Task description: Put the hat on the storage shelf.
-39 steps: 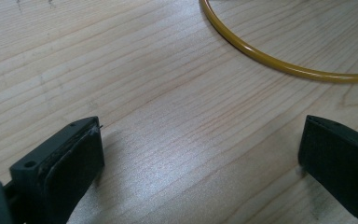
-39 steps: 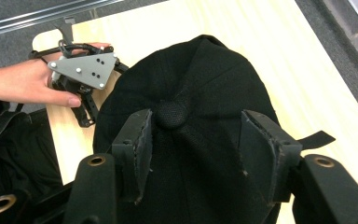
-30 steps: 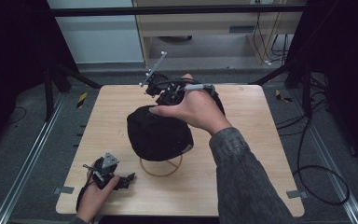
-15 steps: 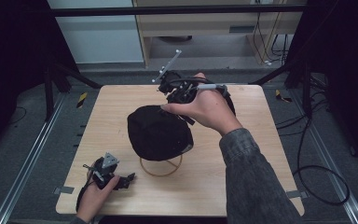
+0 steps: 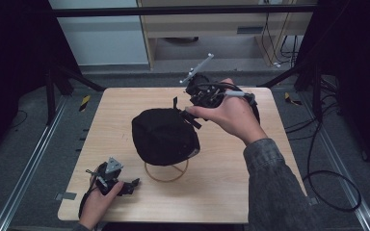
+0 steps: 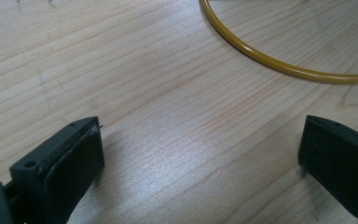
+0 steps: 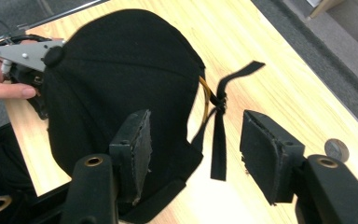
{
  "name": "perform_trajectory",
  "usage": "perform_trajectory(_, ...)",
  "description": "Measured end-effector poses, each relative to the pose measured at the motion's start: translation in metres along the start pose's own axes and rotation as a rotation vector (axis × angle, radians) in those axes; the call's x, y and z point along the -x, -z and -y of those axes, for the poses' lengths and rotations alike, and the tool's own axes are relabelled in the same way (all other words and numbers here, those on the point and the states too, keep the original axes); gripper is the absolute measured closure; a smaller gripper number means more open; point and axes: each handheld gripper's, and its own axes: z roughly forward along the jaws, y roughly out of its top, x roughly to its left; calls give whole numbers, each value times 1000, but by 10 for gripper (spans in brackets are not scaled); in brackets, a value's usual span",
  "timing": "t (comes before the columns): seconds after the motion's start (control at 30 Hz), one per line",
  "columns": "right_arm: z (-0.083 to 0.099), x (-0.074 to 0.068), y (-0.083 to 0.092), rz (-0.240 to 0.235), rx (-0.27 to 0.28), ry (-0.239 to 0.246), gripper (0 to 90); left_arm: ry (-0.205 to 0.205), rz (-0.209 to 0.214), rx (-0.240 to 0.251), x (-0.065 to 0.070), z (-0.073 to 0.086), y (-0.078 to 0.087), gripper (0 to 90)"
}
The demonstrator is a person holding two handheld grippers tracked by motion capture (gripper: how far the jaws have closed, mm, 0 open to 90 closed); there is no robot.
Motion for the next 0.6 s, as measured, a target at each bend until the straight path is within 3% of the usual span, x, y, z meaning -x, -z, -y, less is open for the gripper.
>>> perform_trajectory(0.27,17,8,5,25,14,-40,344,1,1,2,0,0,0,0)
perform_trajectory(0.6,46,21,10,107,52,-111,207,2,2,2,0,0,0,0)
